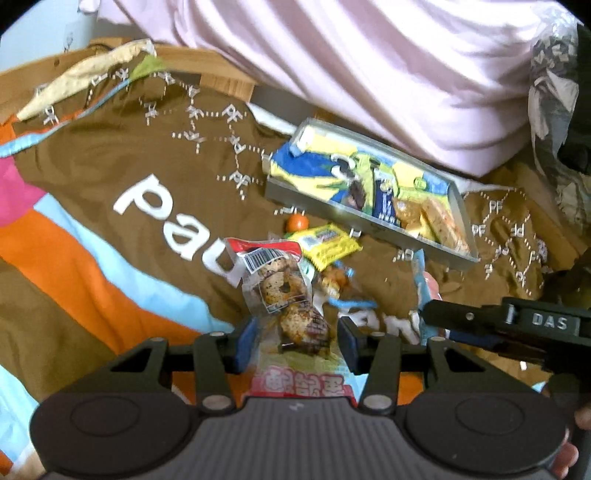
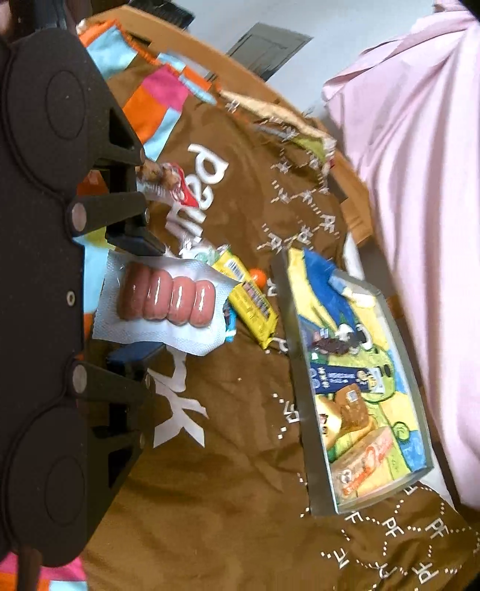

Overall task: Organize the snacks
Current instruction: 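Lift both packs and carry them over the tray, then lower both packs into the tray and open both tools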

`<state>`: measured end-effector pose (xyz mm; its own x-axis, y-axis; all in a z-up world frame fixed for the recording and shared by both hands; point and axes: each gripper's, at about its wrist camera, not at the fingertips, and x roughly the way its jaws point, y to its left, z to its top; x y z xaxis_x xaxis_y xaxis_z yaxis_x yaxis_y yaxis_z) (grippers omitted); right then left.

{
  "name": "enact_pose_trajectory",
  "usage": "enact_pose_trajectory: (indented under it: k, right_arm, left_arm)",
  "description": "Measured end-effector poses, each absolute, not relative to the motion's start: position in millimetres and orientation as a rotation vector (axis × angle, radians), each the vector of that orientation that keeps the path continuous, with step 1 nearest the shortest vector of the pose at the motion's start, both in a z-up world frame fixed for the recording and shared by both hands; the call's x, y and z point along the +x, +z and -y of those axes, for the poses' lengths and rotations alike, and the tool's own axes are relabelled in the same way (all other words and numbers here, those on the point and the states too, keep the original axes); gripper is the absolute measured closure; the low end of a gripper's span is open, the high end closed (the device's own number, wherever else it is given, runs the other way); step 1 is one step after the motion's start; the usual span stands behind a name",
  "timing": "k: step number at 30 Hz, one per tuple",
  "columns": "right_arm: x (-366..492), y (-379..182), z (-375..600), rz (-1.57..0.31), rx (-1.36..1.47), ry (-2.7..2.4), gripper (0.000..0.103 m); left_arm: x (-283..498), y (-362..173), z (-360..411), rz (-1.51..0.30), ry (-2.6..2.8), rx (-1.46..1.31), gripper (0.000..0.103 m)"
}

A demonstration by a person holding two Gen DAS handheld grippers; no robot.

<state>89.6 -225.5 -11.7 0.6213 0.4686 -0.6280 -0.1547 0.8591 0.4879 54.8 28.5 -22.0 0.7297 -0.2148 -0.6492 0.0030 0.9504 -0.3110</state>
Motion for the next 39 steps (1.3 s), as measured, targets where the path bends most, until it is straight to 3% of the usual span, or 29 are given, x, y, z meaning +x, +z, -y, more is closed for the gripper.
enact_pose_trajectory:
  k: [12,20,28,39]
  right_arm:
    - [105.4,55.1,221.6,-0.643,0.252,0.425,0.05]
    - [174.0,45.0,243.8,-0.488,0.211,0.335,0.05]
    - [242.5,9.6,255.0,-0.45,0.142,0.264,0.05]
    - [266.5,-18.1,245.1,-0.455,0.04,0.27,0.05]
  left_arm:
    - [96.7,32.2,-17.8,-0.6,-0.142,-0.306,0.052]
    - [179.0,40.3,-7.5,-0.572,-0.12,-0.329,0.051]
    - [261.2,17.3,15.0,-0.599,-0.096,-0.343,0.051]
    - [322.5,-39.9,29.3,-0.674,-0.142,-0.402,0.051]
